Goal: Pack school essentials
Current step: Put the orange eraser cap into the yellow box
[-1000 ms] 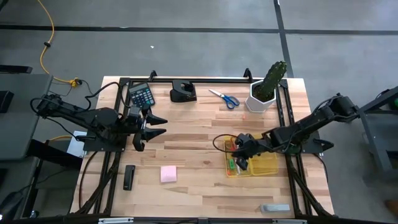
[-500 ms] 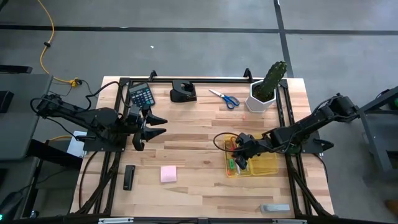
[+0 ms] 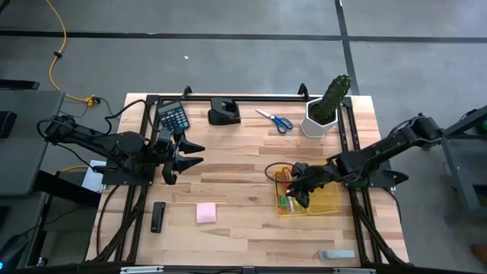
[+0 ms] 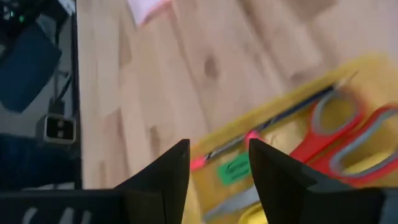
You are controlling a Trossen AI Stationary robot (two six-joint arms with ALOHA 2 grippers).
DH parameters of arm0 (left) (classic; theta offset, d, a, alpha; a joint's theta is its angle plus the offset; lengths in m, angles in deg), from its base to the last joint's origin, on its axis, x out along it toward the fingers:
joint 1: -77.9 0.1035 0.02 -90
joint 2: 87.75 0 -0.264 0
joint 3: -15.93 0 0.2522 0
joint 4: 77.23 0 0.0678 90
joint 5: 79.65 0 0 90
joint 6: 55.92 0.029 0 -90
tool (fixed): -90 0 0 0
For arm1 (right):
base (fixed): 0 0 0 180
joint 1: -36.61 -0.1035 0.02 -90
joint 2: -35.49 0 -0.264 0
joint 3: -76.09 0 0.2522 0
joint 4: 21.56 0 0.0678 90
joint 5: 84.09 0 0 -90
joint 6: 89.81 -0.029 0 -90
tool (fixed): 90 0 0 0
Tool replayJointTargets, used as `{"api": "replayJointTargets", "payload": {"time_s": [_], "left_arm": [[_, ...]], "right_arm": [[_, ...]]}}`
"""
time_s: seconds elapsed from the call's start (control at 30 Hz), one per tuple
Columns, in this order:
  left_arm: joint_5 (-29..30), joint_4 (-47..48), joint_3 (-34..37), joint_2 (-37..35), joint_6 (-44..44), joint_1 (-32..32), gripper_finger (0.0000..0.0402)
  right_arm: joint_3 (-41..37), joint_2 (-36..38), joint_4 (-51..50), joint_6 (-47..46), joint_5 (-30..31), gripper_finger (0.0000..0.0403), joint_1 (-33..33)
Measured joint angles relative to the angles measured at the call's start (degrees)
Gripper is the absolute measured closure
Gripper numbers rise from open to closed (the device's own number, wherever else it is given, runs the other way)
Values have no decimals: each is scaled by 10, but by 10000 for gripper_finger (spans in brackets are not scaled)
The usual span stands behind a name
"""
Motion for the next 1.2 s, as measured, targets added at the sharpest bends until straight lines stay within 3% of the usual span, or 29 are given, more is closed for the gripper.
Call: {"api": "replayJointTargets", "payload": {"time_s": [0.17, 0.37, 0.5, 0.67, 0.8, 1.2], "left_arm": [[0, 3, 0, 0, 0, 0, 211], [0, 3, 0, 0, 19, 0, 211], [0, -8, 0, 0, 56, 0, 211], [27, -53, 0, 0, 88, 0, 211], [35, -53, 0, 0, 95, 0, 211], [37, -44, 0, 0, 97, 0, 211]], "right_arm": [[0, 54, -23, 54, 57, 247, 6], [24, 90, -32, 129, 76, 247, 22], [72, 88, 7, 247, 177, 247, 23], [84, 81, 199, 401, 312, 247, 29], [85, 80, 273, 443, 308, 247, 43], [85, 79, 268, 435, 287, 247, 54]]}}
